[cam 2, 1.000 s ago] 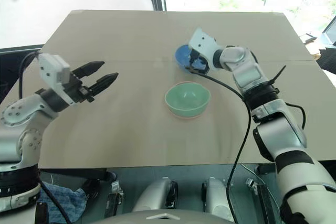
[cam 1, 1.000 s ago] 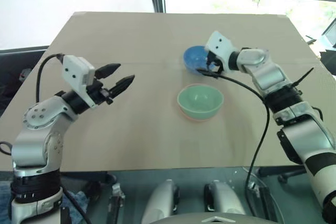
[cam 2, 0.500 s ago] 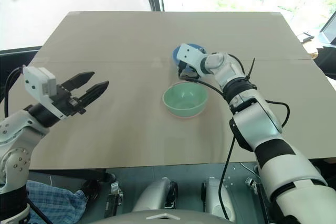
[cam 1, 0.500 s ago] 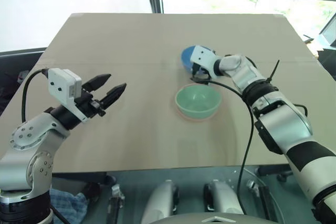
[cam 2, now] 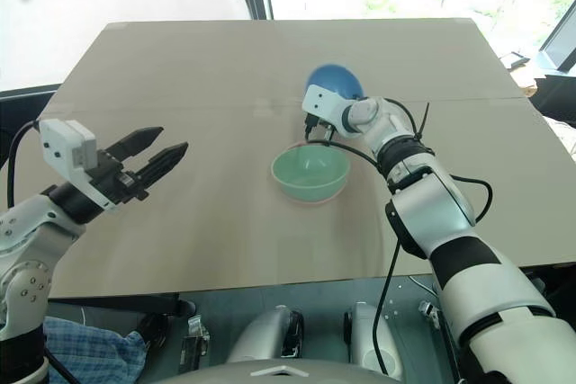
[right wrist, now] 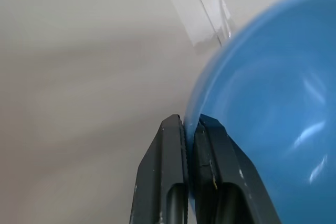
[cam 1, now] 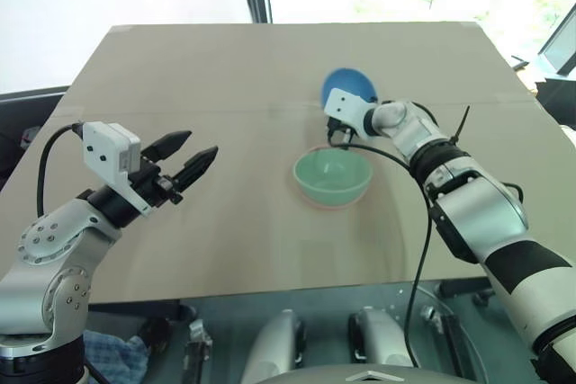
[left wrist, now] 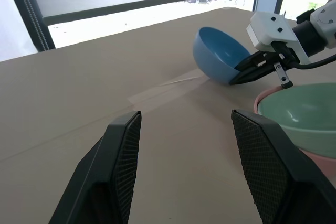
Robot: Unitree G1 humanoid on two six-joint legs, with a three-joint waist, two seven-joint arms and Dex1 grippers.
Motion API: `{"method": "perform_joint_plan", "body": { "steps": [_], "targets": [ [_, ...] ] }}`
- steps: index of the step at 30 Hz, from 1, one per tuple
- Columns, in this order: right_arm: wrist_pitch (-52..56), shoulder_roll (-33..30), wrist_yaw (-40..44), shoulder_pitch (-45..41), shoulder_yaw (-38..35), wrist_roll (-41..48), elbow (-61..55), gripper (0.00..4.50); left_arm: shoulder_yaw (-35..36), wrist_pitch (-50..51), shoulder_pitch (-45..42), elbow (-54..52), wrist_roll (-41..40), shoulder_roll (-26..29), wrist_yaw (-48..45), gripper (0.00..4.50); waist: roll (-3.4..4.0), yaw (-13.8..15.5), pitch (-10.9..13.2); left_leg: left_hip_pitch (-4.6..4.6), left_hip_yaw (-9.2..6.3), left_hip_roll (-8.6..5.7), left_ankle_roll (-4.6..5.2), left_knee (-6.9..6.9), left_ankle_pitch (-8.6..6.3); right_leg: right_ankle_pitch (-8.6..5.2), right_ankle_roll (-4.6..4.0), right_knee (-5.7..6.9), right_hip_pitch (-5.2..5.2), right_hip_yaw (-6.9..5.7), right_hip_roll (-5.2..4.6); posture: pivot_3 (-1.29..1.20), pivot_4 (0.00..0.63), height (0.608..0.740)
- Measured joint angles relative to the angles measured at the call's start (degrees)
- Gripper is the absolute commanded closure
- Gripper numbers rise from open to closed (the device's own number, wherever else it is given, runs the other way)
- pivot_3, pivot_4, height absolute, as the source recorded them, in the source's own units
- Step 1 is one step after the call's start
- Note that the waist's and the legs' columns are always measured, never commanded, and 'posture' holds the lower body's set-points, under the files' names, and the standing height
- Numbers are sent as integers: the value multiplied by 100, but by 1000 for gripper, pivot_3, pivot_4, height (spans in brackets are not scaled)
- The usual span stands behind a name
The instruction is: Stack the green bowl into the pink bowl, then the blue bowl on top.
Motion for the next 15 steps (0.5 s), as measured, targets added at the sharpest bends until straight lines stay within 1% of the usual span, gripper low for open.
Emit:
{"method": "perform_joint_plan", "body": {
  "steps": [6,10,13,15],
  "targets": [
    [-116,-53,-12,-2,-63,-19,-11,4383,-92,-1,-175,44,0,2,-43,1587,0,9,0,-1,0,-1,-1,-8,0,0,-2,-3,-2,0,-1,0,150,740],
    [-214,-342,159,-86,-199,-1,-185,4383,-235,-3,-306,203,7,33,-181,1587,3,11,2,-2,0,-2,-1,-11,1,0,-2,-6,-3,0,-2,0,150,740],
    [-243,-663,631,-113,-236,67,-798,4383,-443,-26,-537,383,14,94,-369,1587,4,11,3,-6,0,-1,-2,-14,2,0,-2,-8,-6,0,-1,0,150,740],
    [-190,-955,1120,8,-249,185,-1587,4383,-586,-71,-760,566,26,158,-544,1587,4,20,3,-6,-1,0,-1,-17,2,0,-2,-10,-5,-1,-1,0,150,740]
  ]
}}
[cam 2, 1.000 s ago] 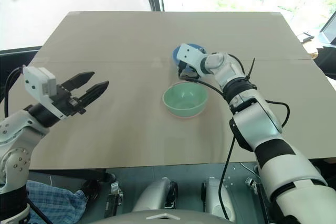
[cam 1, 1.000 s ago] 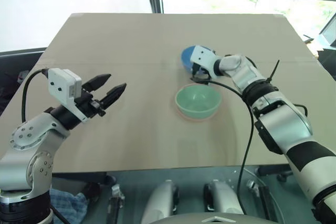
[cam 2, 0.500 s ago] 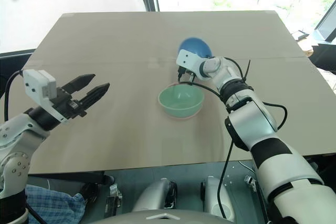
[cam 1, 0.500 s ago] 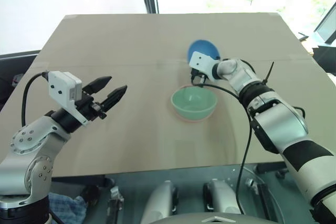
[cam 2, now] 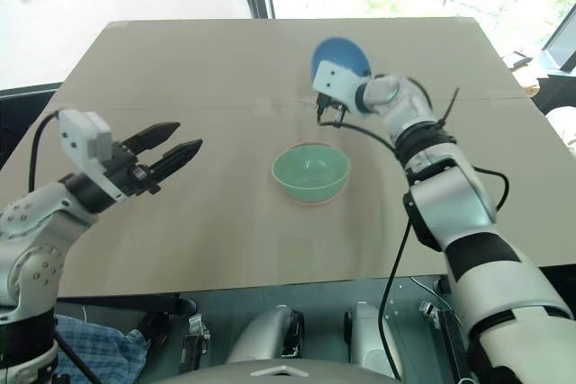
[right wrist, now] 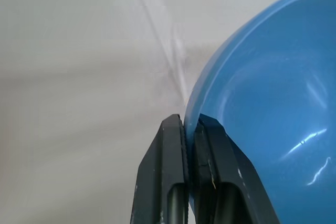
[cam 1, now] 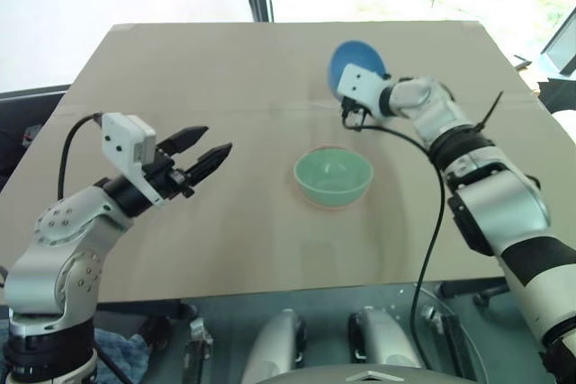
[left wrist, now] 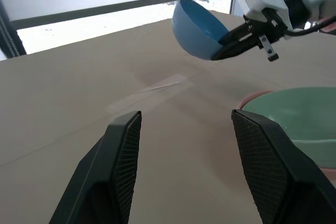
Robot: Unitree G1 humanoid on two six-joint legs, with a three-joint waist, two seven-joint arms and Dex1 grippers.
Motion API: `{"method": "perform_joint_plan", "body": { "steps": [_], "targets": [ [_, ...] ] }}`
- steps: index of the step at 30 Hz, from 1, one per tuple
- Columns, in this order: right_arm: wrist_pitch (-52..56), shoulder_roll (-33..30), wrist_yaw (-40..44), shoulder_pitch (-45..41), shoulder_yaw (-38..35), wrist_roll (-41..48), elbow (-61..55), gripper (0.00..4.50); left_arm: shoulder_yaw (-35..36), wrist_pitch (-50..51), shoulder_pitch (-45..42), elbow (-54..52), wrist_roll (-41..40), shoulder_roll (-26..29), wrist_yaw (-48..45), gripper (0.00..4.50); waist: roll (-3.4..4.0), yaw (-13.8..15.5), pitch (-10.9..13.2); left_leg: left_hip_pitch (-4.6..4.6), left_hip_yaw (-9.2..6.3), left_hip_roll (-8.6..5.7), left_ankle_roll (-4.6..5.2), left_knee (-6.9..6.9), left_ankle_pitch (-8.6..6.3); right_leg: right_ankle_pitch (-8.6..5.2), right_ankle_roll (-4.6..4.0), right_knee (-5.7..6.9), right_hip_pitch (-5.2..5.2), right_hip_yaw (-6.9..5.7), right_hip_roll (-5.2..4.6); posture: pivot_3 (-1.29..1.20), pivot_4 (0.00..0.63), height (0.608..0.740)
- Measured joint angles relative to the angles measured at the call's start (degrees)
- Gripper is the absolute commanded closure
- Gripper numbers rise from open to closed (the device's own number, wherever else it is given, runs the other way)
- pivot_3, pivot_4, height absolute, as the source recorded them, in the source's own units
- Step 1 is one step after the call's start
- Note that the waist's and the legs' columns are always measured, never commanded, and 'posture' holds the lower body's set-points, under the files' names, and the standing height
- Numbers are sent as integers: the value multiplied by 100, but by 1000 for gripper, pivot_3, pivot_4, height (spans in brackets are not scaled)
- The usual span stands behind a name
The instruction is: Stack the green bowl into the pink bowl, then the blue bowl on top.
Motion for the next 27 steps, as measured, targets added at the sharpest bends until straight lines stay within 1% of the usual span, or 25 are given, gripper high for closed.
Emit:
{"method": "perform_joint_plan", "body": {
  "steps": [3,6,7,10,11,13,17,20,21,22,25,26,27],
  "targets": [
    [486,-463,765,541,-70,249,-1697,4383,-245,-55,-366,324,18,90,-329,1587,-5,17,-3,-2,-4,1,2,-6,-1,0,0,-3,3,-2,-2,0,150,740],
    [1226,-933,1477,1301,-83,530,-3402,4383,-548,-104,-688,649,40,174,-708,1587,-4,47,-3,-10,-4,0,3,-8,-1,0,0,-5,-1,-2,-5,0,150,740],
    [1388,-1017,1631,1436,-80,603,-3716,4383,-604,-110,-720,700,45,214,-798,1587,-4,51,-3,-11,-3,0,3,-8,-1,0,0,-6,-2,-1,-6,0,150,740],
    [2087,-1515,2194,1885,-100,960,-5191,4383,-929,-121,-1002,993,78,298,-1281,1587,-2,56,-1,-10,-2,2,4,-8,-1,0,0,-5,-4,-1,-6,0,150,740],
    [2211,-1617,2296,1945,-103,1034,-5492,4383,-1001,-125,-1066,1058,110,318,-1378,1587,-2,60,-1,-10,-2,3,3,-8,-1,0,0,-4,-4,-2,-6,0,150,740],
    [2625,-1986,2614,2195,-140,1312,-6406,4383,-1265,-133,-1364,1324,173,363,-1723,1587,-4,83,-2,-9,-2,4,4,-8,-1,0,-1,-5,-3,-2,-6,0,150,740],
    [3156,-2499,2922,2556,-157,1637,-7345,4383,-1538,-247,-1778,1733,338,392,-2149,1587,-5,155,-3,-7,0,4,6,-3,-1,-1,-1,-5,0,-2,-11,0,150,740],
    [3532,-2574,2918,2593,-158,1820,-7819,4383,-1693,-322,-2021,2004,460,382,-2358,1587,-6,161,-4,-8,-1,4,6,-1,-1,-1,-2,-5,0,-2,-11,0,150,740],
    [3666,-2592,2873,2606,-159,1871,-7986,3940,-1753,-374,-2113,2085,493,342,-2426,1587,-6,163,-4,-8,-1,4,6,-1,-1,-1,-2,-5,0,-1,-12,0,150,740],
    [3774,-2597,2825,2625,-159,1905,-8106,3650,-1774,-408,-2191,2161,532,290,-2476,1587,-8,166,-4,-10,-1,4,7,0,-1,-1,-2,-6,0,-2,-12,0,150,740],
    [3984,-2667,2713,2734,-147,1987,-8313,2435,-1860,-462,-2322,2265,604,242,-2554,1587,-8,167,-4,-12,-1,4,9,0,-2,-1,-2,-8,0,-2,-12,0,150,740],
    [4038,-2724,2692,2767,-142,2010,-8361,2023,-1880,-473,-2343,2291,626,237,-2600,1587,-8,167,-4,-12,-1,3,10,1,-3,-1,-2,-8,0,-2,-12,0,150,740],
    [4148,-2783,2649,2783,-144,2037,-8425,1515,-1904,-486,-2364,2350,647,235,-2637,1587,-8,167,-4,-12,-1,3,10,1,-3,-1,-2,-8,0,-2,-13,0,150,740]
  ]
}}
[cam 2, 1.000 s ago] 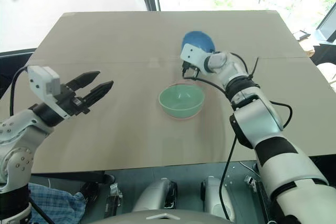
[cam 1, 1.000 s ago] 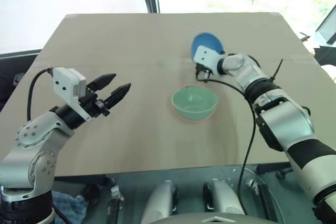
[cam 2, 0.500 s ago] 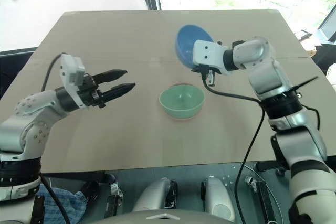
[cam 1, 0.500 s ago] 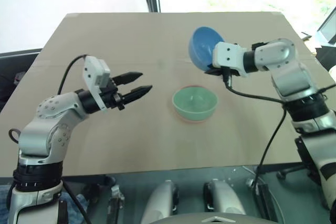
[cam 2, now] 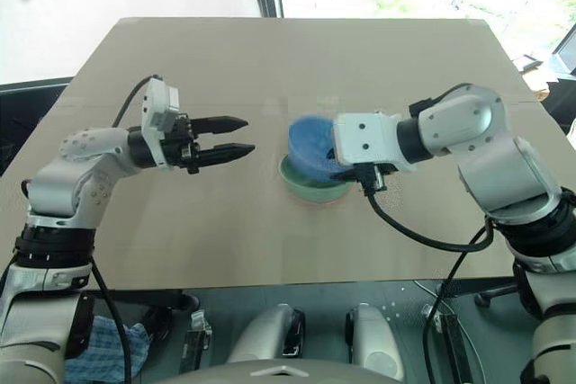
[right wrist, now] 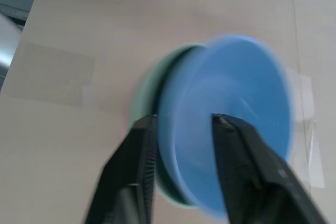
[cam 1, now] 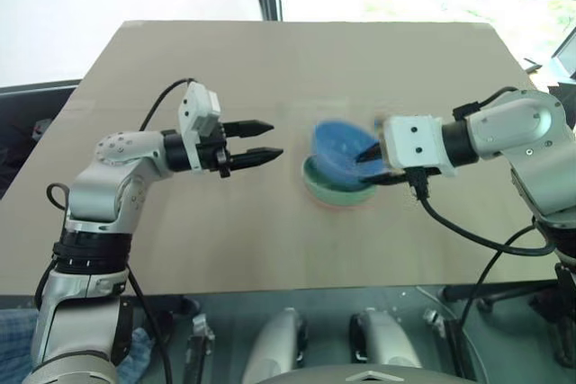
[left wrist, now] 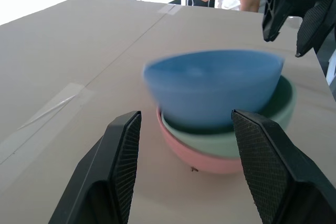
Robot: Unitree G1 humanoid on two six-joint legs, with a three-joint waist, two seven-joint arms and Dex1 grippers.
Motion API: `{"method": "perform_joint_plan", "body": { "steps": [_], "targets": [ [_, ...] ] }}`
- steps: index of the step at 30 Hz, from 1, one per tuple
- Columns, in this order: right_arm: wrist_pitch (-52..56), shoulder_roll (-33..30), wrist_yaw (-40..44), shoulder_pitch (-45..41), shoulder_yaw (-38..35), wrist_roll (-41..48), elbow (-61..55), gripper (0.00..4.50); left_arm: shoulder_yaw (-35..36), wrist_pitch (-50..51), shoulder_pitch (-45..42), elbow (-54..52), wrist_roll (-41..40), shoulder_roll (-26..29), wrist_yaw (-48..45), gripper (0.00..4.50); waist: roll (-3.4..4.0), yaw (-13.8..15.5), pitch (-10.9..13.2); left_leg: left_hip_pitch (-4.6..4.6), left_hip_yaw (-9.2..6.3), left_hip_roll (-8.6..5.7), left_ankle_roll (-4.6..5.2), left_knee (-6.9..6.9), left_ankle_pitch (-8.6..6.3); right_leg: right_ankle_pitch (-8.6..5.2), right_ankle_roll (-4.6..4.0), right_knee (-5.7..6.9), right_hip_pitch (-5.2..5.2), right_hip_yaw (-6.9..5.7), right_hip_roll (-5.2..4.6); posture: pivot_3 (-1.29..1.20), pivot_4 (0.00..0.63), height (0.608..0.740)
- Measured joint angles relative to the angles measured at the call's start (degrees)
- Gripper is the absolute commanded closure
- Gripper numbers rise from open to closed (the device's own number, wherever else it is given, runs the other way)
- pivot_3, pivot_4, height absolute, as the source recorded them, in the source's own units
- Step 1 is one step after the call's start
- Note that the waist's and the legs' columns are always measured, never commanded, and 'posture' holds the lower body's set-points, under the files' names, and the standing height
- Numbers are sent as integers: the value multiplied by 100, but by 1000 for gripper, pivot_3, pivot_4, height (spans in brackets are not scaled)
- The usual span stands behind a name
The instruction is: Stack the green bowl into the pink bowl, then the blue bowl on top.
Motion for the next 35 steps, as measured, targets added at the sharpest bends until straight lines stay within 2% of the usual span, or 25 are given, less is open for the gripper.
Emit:
{"method": "perform_joint_plan", "body": {
  "steps": [3,4,7,9,13,16,19,25,35],
  "targets": [
    [368,16,-236,27,-79,123,-166,301,-42,-11,-13,69,36,-39,-38,1587,-1,1,0,0,0,1,0,3,0,0,0,2,0,0,0,0,150,740],
    [567,19,-315,62,-161,241,-213,69,-57,-16,-14,70,43,-71,-46,1587,-1,1,0,-1,0,1,1,5,0,0,0,2,0,0,0,0,150,740],
    [1202,80,-555,220,-650,691,-300,69,-60,-47,1,44,88,-97,-21,1587,-3,7,-1,-2,-1,1,3,9,-1,0,0,3,1,0,-1,0,150,740],
    [1641,170,-783,412,-1304,1087,-287,69,-51,-74,149,-72,144,-114,119,1587,-4,18,-1,-3,-1,0,6,9,-3,0,0,2,1,0,-3,0,150,740],
    [1733,223,-909,796,-1975,1413,-285,69,-46,-87,361,-274,193,-131,265,1587,-7,30,-3,-4,-2,1,9,6,-5,0,0,-2,2,-1,-3,0,150,740],
    [1480,52,-895,2291,-3288,1613,-3,69,-15,-119,1021,-624,370,-172,685,1587,-11,124,-6,-9,2,-1,22,9,-13,0,1,-8,4,0,-7,0,150,740],
    [890,170,-783,3139,-4017,1815,68,69,186,-114,1368,-908,351,-176,882,1587,-11,142,-6,-7,2,2,22,10,-13,0,1,-7,5,-1,-5,0,150,740],
    [-634,157,-286,4390,-4580,1944,753,69,487,-94,1946,-1181,253,-145,1042,1587,-1,127,-5,30,3,7,42,23,-26,-1,0,-1,42,0,-5,0,150,740],
    [-1311,-294,-19,4548,-4735,2264,1311,69,834,-162,2352,-1352,236,-110,1113,1587,0,149,-4,21,3,8,44,30,-28,-2,-2,-5,42,-2,-5,0,150,740]
  ]
}}
